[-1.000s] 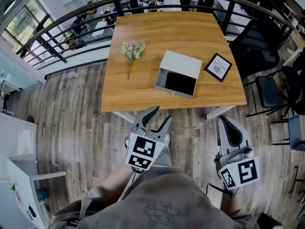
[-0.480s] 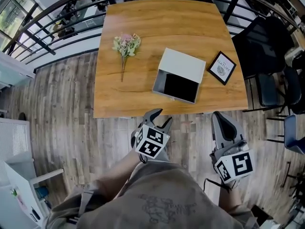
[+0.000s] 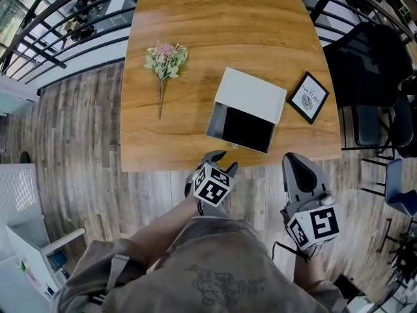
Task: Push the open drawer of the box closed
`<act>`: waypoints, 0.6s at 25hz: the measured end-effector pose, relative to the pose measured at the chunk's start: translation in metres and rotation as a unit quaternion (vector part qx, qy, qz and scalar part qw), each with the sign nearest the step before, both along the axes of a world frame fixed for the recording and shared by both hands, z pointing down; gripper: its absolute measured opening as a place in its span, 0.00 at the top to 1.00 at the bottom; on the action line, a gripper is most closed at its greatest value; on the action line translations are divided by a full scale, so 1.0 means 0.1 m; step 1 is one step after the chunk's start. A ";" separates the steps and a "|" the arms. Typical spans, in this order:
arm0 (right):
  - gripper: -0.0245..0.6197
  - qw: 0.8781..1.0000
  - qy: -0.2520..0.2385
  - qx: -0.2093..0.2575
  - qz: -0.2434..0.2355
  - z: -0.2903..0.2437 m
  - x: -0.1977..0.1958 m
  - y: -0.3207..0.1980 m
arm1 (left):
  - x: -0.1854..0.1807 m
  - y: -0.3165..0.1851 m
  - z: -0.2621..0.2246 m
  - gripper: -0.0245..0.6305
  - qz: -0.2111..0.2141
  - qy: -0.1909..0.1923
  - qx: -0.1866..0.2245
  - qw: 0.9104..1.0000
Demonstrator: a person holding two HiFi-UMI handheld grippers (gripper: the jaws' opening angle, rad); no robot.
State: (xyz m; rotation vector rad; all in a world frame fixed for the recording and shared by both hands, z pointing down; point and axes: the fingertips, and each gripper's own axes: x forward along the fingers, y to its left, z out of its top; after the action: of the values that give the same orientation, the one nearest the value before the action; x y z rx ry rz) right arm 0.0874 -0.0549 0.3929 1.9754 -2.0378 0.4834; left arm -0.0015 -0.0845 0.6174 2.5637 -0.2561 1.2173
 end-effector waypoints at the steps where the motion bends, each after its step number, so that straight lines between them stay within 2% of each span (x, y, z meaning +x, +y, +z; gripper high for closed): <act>1: 0.91 1.000 -0.001 -0.004 -0.002 0.02 0.01 -0.04 | 0.02 -0.01 0.06 0.66 0.000 -0.005 -0.008 1.000; 8: 0.91 1.000 -0.003 -0.007 -0.003 0.05 0.22 -0.38 | 0.19 -0.18 0.39 0.66 -0.021 -0.027 -0.051 0.998; 15: 0.91 1.000 -0.009 -0.003 0.001 0.09 0.68 -0.57 | 0.32 -0.13 0.70 0.67 -0.045 -0.058 -0.100 0.992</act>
State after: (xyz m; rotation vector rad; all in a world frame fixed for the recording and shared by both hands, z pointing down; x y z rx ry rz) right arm 0.1549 -0.1118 0.4014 1.9759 -2.0433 0.5079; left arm 0.0304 -0.0977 0.6879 2.2911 -0.2588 1.2905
